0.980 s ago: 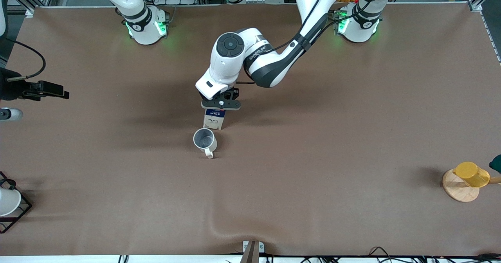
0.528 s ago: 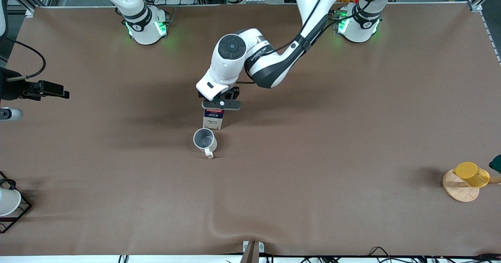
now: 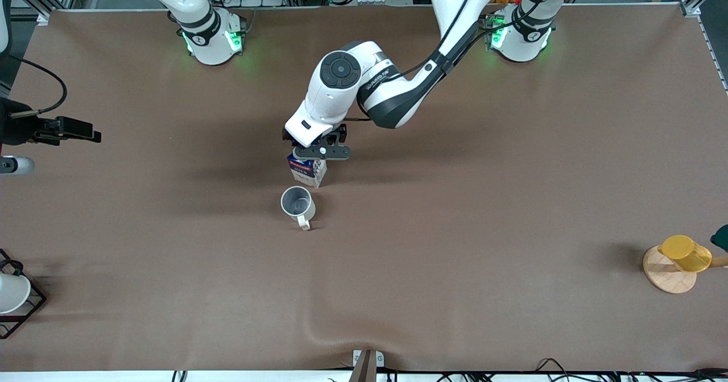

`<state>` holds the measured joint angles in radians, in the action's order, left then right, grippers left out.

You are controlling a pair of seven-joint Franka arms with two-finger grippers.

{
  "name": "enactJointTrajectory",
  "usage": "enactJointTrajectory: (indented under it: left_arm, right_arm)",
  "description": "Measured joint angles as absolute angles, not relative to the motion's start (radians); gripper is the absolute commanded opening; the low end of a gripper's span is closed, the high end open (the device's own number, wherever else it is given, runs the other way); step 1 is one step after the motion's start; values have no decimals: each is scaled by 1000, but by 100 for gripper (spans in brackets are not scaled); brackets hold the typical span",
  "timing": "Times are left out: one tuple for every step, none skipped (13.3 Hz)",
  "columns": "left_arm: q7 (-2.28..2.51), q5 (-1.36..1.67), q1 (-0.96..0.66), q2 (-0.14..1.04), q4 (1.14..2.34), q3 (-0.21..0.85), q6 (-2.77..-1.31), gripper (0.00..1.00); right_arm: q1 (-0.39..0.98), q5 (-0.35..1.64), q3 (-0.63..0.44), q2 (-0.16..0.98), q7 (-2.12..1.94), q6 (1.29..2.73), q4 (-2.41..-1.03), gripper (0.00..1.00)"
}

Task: Place milk next to cup
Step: 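Lower the milk carton onto the table beside the mug with the left gripper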

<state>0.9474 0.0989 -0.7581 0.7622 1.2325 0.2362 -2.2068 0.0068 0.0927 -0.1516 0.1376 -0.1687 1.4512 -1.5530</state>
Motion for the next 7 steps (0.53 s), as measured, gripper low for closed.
enactJointTrajectory:
  left_arm:
    - [947, 102, -758, 760, 1228, 236, -2206, 100]
    - [949, 112, -758, 756, 1224, 236, -2203, 100]
    - [951, 124, -758, 749, 1219, 236, -2196, 100]
    - [955, 129, -758, 738, 1215, 236, -2181, 100]
    - [961, 129, -757, 722, 1211, 235, -2156, 100]
    - [965, 129, -754, 697, 1206, 228, -2126, 100]
    - [966, 129, -748, 662, 1202, 213, -2091, 100]
  right_arm:
    - [7, 93, -152, 138, -169, 1451, -1553, 100]
    - [7, 93, -152, 138, -169, 1451, -1553, 100]
    - [7, 93, -152, 138, -169, 1450, -1553, 100]
    - [7, 93, -152, 138, -169, 1450, -1553, 100]
    - [7, 93, -152, 138, -169, 1450, -1553, 100]
    - [7, 93, -152, 138, -169, 1450, -1554, 100]
    - [7, 93, -152, 138, -169, 1450, -1554, 100]
